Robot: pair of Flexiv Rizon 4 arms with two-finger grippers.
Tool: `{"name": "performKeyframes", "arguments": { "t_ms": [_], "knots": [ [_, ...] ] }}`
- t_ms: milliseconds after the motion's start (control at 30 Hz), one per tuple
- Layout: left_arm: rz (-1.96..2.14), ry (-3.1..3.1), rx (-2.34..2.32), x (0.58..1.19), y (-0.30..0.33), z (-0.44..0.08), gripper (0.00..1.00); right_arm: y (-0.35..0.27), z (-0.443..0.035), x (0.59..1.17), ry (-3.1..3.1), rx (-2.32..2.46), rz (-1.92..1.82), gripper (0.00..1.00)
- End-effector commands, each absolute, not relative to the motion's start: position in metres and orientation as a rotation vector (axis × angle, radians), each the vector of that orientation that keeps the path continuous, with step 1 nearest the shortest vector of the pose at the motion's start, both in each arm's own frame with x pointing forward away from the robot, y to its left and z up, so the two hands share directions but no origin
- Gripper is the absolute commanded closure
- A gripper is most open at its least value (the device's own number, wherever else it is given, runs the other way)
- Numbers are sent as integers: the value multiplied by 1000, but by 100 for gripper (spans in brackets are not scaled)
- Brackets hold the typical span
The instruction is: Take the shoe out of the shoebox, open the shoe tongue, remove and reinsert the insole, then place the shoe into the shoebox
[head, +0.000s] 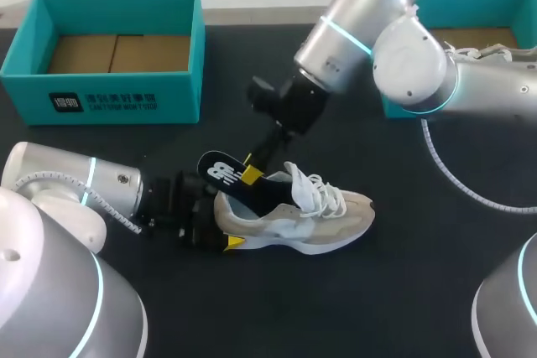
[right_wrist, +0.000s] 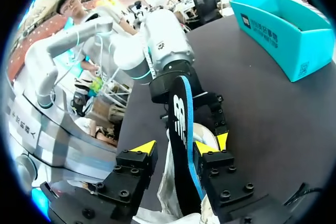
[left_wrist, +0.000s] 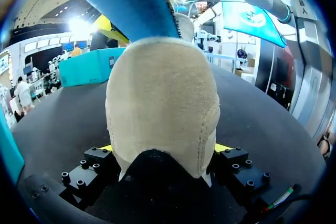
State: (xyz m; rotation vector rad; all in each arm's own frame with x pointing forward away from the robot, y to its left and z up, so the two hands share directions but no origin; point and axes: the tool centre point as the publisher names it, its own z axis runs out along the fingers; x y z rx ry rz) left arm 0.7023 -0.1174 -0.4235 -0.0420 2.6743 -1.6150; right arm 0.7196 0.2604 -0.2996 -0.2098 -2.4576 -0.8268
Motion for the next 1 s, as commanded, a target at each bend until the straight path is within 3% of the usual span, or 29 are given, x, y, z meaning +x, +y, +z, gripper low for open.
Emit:
{"name": "performKeyframes", "arguments": {
  "t_ms": [33, 267, 433, 500, 567, 1000],
  "knots": [
    [-1610, 2680, -41, 703, -119, -426, 100, 267, -307, 721, -2442, -198, -824, 58],
    [-1610, 2680, -41, 703, -119, -426, 100, 274, -316, 720, -2417, -168, -831, 60],
    [-1610, 2680, -41, 703, -119, -426, 100, 278, -320, 717, -2401, -157, -838, 67],
    [-1610, 2680, -41, 703, -119, -426, 100, 278, -320, 717, -2398, -155, -838, 79],
    [-1610, 2680, -41, 703, -119, -426, 100, 278, -320, 716, -2397, -160, -830, 100],
    [-1610, 2680, -41, 703, -119, -426, 100, 274, -273, 744, -2533, -176, -878, 100]
  ]
}}
